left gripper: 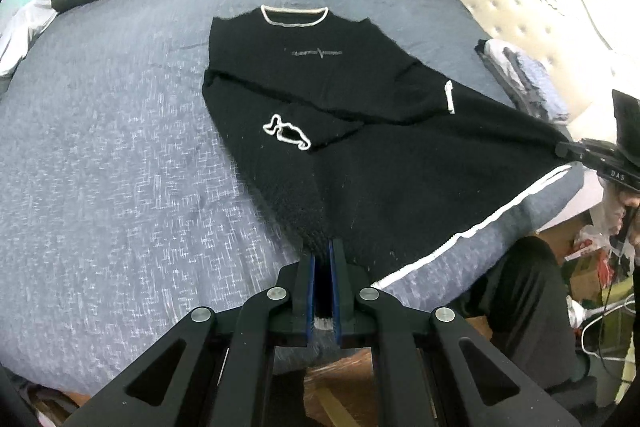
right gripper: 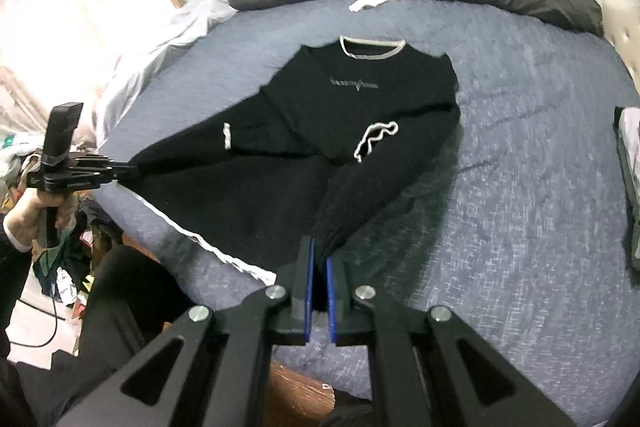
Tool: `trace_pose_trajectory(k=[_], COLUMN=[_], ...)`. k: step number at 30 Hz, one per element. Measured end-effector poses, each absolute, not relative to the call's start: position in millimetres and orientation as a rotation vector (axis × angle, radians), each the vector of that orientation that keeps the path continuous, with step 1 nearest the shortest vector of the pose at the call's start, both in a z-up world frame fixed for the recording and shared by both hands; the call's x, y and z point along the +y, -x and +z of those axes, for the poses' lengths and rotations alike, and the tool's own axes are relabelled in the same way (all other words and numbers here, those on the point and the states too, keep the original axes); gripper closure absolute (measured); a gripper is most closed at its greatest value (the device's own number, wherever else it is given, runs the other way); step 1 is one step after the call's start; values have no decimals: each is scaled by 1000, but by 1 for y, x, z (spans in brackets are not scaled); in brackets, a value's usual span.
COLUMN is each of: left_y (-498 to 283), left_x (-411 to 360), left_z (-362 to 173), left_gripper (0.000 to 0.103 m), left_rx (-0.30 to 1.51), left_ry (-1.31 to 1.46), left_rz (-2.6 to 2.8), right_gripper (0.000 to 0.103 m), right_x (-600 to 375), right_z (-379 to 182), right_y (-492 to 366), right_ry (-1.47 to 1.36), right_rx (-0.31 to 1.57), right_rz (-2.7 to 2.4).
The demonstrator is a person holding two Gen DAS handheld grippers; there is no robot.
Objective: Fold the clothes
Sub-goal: 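Lift the hem with both tools and fold it toward the collar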
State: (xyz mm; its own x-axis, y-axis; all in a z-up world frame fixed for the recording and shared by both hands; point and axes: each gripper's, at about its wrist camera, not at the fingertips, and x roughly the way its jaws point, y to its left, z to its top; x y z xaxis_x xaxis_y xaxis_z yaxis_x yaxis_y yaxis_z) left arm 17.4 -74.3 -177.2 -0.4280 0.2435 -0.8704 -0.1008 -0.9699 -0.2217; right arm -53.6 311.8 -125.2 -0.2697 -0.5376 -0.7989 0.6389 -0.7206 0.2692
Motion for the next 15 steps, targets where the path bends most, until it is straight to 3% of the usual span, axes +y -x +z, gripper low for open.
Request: trace_pose_trajectory(k=[15], left_y=[-79], left_x=[-74], left_z=[-144], left_gripper=[97], left_rx=[-219], left_ry=[1450], left_rz=[2512], right_gripper=[98], right_x=[332], right_z=[-91], right_y=[-9], right_ry=[-1126], right_rx=[136], right_rz=[-2014])
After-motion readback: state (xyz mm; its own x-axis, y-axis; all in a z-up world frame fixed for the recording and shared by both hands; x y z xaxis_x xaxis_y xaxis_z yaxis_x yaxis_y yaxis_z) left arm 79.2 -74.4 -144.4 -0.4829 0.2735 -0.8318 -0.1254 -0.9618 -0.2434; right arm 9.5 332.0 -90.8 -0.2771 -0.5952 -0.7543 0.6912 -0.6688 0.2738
